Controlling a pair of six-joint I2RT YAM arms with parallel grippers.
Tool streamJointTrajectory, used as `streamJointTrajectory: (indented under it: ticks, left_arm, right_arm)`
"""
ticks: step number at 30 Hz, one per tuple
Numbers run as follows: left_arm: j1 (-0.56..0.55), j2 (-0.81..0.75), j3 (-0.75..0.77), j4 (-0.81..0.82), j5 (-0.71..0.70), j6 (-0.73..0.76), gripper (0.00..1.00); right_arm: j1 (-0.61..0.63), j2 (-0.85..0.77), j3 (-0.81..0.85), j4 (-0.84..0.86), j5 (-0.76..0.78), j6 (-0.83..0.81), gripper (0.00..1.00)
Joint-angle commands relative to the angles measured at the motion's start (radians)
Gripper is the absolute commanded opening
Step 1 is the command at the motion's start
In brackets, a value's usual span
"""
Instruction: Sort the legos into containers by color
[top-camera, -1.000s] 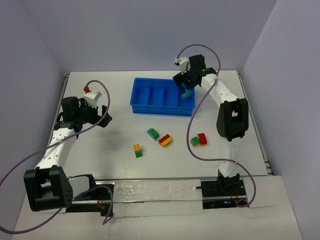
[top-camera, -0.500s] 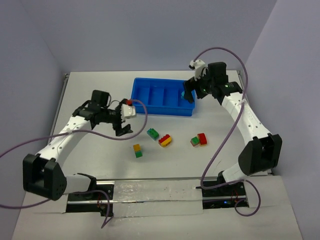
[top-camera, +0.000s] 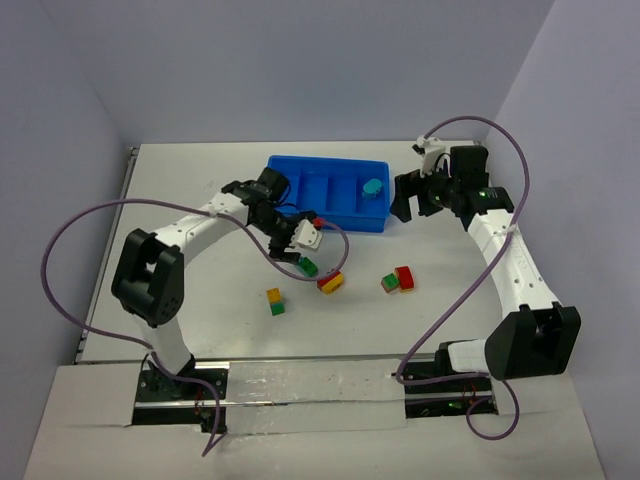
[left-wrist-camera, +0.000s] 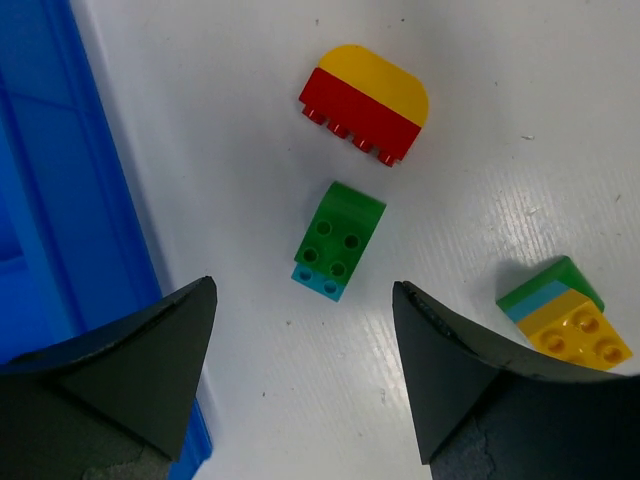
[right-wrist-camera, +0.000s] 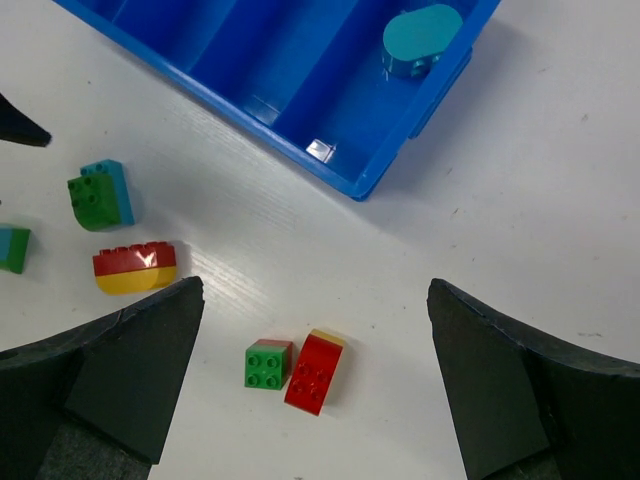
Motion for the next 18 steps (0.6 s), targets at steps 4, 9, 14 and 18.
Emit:
streamJointTrajectory:
  ticks: [4,9,14,18]
  left_arm:
    - [-0.075,0.106,0.099,-0.120,-0.021,0.148,0.78]
    - [-0.088,0.176,0.122,-0.147,-0.051,0.165,0.74]
    - [-0.102,0.205,0.130,-0.137,-0.075,0.159,0.71]
    - [-0.112,0.225,0.130,-0.112,-0.110,0.154,0.68]
  right_arm:
    - [-0.023,-0.020,-0.009,-0.004,-0.031,0.009,1.00]
    - [-0.040,-0.017,-0.020,-0.011,-0.039,-0.001,1.00]
    - [-0.044,-0.011,-0.029,-0.011,-0.052,-0.008,1.00]
    - [-0.044,-0.008,-0.034,-0.008,-0.058,-0.012,1.00]
